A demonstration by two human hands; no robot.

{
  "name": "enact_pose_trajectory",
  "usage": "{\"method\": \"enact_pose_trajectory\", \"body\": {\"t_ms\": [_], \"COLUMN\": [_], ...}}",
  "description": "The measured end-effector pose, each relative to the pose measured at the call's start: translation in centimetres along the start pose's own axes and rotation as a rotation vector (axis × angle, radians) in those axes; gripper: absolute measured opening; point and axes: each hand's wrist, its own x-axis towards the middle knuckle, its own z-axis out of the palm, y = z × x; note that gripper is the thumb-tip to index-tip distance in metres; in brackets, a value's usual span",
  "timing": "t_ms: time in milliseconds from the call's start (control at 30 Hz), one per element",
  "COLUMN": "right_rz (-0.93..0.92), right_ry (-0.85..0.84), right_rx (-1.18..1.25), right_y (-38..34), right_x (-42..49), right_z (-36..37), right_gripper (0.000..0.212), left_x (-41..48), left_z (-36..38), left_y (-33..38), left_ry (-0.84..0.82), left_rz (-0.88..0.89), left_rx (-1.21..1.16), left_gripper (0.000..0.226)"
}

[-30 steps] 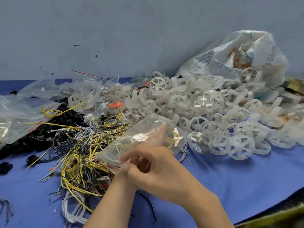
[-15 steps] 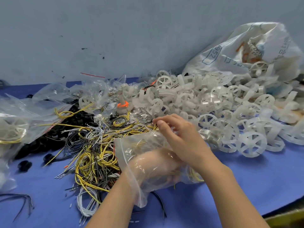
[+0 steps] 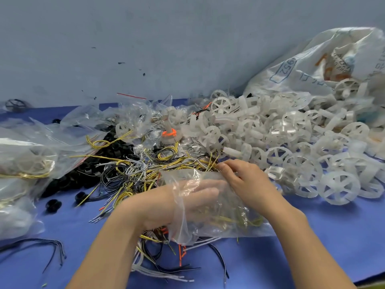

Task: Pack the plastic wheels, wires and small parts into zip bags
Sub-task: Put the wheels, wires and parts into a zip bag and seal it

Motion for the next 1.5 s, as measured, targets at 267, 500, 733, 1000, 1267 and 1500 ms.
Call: {"method": "enact_pose_trajectory", "body": {"t_ms": [267,500,733,1000,1267,1500], "right_rz": [0.028,-0.025,-0.130,-0.237,-0.290,-0.459], "right_ry": [0.060,0.197,0.132,0.088,0.079,-0.010], "right_rx": [-0.021,0.099,0.177,0.147,0.161,0.054], "right_y": [-1.2,-3.5,-5.7,-7.0,-7.3,-9.2], "right_x": [0.8,1.1,1.1,0.7,0.3,-0.4], "right_z": [0.7,1.2,1.6,2.2,2.1,2.2], "right_gripper": [0.027,0.025,0.029,0.031,0.034,0.051], "left_x": [-5.3,-2.6,-1.5,-1.9,-2.5,-4.7], "left_z": [-4.9,-7.0,-7.4,-7.7,-8.0,-8.6], "left_y": [-1.2,-6.1,-5.8,-6.1,-5.9,-3.9], "left_ry": [0.527,1.115,1.063,0.988,1.131,1.282], "left_rz": [0.194,-0.123,-0.266,-0.246,0.085,0.400], "left_rx": [-0.226,0.305,0.184,-0.048,-0.187,-0.307], "left_gripper": [0.024,0.046,0.061,0.040,0.007,0.006]}}
